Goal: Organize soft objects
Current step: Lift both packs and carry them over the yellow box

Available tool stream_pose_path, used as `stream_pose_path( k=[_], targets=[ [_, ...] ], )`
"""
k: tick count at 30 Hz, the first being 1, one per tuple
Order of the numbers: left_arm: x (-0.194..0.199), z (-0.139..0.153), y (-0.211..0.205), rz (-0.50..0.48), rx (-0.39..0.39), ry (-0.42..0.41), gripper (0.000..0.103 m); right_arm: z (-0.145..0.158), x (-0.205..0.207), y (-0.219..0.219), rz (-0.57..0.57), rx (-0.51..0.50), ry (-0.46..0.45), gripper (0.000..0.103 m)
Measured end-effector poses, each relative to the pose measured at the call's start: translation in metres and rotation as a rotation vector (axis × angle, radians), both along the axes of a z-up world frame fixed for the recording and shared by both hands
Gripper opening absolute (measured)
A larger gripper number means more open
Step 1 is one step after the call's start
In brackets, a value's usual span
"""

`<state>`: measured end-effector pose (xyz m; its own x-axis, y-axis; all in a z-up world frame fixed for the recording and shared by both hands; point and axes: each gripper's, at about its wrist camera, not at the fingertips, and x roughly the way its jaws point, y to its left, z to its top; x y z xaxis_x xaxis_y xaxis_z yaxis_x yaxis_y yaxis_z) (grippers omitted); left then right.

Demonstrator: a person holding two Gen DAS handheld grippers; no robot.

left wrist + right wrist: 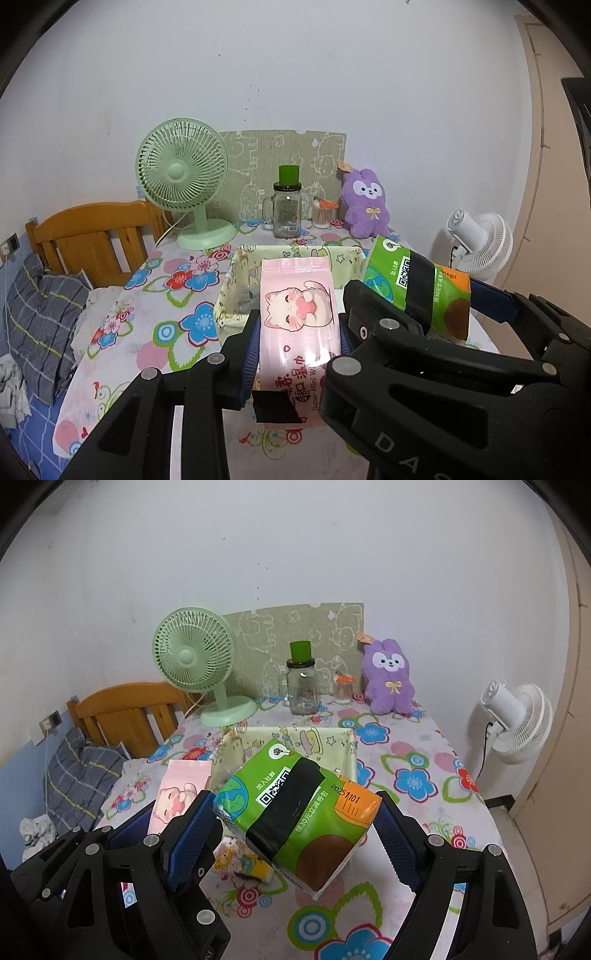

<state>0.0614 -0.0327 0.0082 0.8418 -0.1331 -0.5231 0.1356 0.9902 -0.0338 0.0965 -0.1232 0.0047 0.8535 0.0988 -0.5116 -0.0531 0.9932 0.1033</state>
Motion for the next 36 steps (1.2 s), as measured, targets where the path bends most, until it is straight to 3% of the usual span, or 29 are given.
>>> stream_pose_path(
  k=[15,36],
  targets=[
    [0.038,-0.003,-0.004,0.009,0.01,0.011,0.04,-0.001,0.034,-0.006,-0.016,-0.017,-0.017,0.087],
    [0.102,-0.025,-0.013,0.038,0.026,0.065,0.04,-0.023,0.108,-0.015,0.021,-0.03,0.031,0.087]
  ],
)
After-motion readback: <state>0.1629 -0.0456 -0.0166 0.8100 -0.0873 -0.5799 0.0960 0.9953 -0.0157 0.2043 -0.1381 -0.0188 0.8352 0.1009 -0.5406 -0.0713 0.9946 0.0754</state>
